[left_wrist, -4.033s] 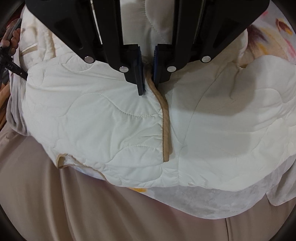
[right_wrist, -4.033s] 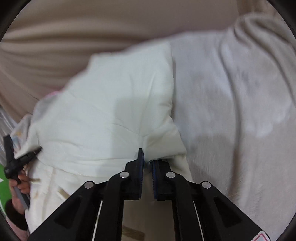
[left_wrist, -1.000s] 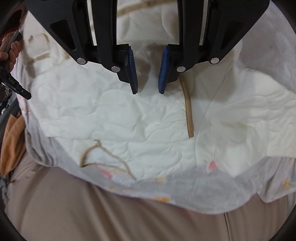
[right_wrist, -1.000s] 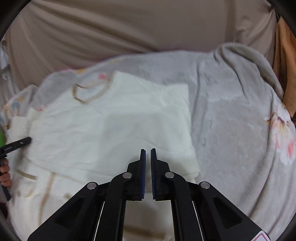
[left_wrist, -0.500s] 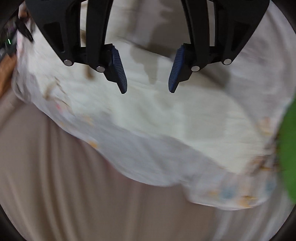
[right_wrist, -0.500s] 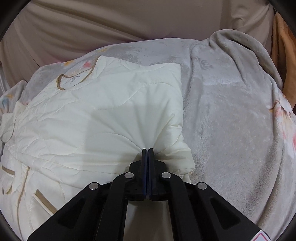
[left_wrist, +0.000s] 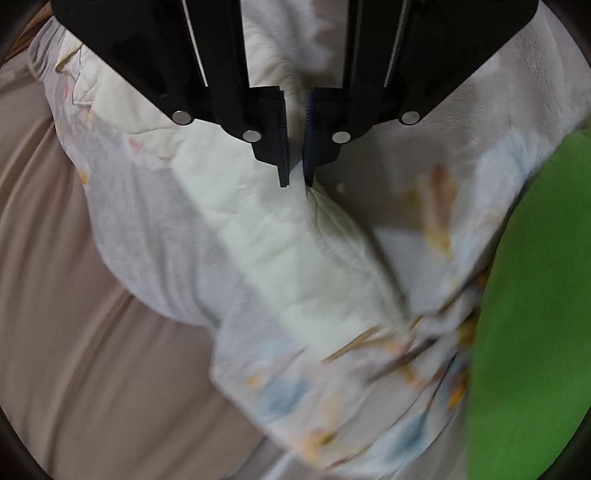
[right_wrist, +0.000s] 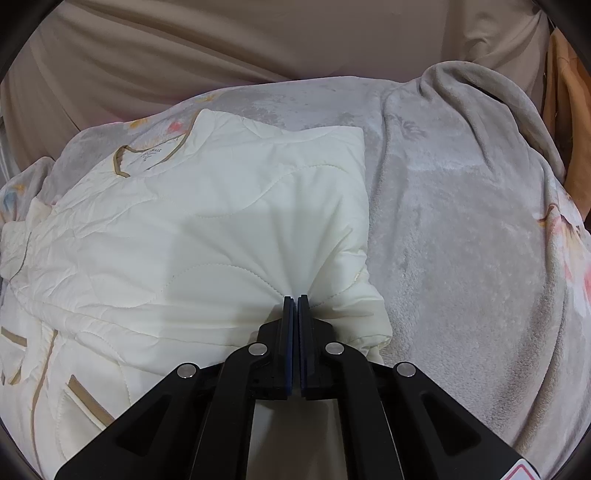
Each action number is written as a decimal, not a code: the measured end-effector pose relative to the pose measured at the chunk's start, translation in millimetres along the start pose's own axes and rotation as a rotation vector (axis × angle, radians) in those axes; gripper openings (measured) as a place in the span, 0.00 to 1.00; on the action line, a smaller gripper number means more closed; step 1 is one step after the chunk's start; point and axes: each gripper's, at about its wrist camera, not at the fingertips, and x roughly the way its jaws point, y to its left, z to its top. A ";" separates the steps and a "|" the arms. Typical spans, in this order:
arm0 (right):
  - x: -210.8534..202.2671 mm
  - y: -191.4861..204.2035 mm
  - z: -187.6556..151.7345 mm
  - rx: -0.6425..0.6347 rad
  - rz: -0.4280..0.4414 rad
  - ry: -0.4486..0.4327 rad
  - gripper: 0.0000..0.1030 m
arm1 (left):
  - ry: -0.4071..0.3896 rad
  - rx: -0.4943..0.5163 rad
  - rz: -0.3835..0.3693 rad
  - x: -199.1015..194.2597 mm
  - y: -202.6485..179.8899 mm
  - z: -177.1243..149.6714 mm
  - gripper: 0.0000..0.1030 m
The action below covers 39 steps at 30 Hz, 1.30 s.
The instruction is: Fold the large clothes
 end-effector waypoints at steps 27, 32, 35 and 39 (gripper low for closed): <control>-19.2 -7.5 -3.3 0.035 0.170 -0.095 0.45 | 0.207 1.085 -0.394 -86.5 -355.8 -368.5 0.47; -39.6 -1.4 3.2 0.014 0.168 -0.158 0.60 | 0.118 1.035 -0.301 -109.4 -295.3 -320.4 0.61; -43.6 -8.5 14.8 0.082 0.231 -0.147 0.64 | 0.078 1.049 -0.183 -104.3 -258.3 -299.1 0.61; -28.5 -21.1 36.7 0.232 0.333 -0.057 0.67 | 0.068 1.056 -0.071 -80.5 -225.2 -274.2 0.62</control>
